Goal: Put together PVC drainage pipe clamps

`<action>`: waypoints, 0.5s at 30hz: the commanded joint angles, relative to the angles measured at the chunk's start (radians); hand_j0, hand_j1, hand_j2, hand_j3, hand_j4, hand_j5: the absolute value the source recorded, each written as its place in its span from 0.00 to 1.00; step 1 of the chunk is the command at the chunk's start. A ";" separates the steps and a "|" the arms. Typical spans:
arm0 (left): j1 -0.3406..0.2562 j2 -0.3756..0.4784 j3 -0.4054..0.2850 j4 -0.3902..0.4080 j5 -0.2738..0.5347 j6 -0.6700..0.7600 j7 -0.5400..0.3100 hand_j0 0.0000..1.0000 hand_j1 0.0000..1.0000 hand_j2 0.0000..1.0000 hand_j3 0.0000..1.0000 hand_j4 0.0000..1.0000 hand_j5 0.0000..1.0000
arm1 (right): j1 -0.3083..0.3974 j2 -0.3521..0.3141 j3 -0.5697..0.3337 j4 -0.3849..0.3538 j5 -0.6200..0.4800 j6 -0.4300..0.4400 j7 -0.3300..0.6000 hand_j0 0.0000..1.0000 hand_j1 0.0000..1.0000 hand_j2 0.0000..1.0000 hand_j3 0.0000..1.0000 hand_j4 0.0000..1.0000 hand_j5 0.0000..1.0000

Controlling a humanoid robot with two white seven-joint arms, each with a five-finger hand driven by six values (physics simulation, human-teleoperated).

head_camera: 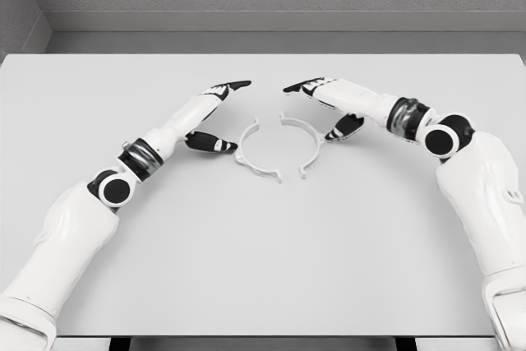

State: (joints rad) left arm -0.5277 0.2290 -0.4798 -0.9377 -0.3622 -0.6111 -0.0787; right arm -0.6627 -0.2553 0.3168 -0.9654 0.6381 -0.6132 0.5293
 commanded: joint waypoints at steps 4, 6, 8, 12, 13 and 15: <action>0.003 -0.008 -0.002 -0.030 -0.001 0.000 0.000 1.00 1.00 1.00 1.00 1.00 1.00 | 0.000 0.014 0.010 -0.004 -0.008 0.002 0.001 1.00 1.00 1.00 1.00 1.00 1.00; 0.003 -0.010 -0.002 -0.030 0.000 0.000 0.000 1.00 1.00 1.00 1.00 1.00 1.00 | 0.000 0.013 0.010 -0.004 -0.008 0.002 0.001 1.00 1.00 1.00 1.00 1.00 1.00; 0.003 -0.010 -0.007 -0.032 0.000 0.000 0.000 1.00 1.00 1.00 1.00 1.00 1.00 | 0.000 0.014 0.010 -0.004 -0.008 0.002 0.001 1.00 1.00 1.00 1.00 1.00 1.00; 0.003 -0.010 -0.008 -0.032 0.000 0.000 0.000 1.00 1.00 1.00 1.00 1.00 1.00 | -0.002 0.022 0.024 -0.004 -0.008 0.002 0.001 1.00 1.00 1.00 1.00 1.00 1.00; 0.003 -0.008 -0.007 -0.030 0.000 0.000 0.000 1.00 1.00 1.00 1.00 1.00 1.00 | -0.002 0.022 0.024 -0.004 -0.008 0.002 0.001 1.00 1.00 1.00 1.00 1.00 1.00; 0.006 -0.004 0.003 -0.030 0.000 0.000 0.000 1.00 1.00 1.00 1.00 1.00 1.00 | -0.003 0.022 0.024 -0.004 -0.008 0.002 0.000 1.00 1.00 1.00 1.00 1.00 1.00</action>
State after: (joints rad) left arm -0.5216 0.2225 -0.4831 -0.9671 -0.3682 -0.6111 -0.0788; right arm -0.6657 -0.2336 0.3405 -0.9688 0.6381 -0.6133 0.5305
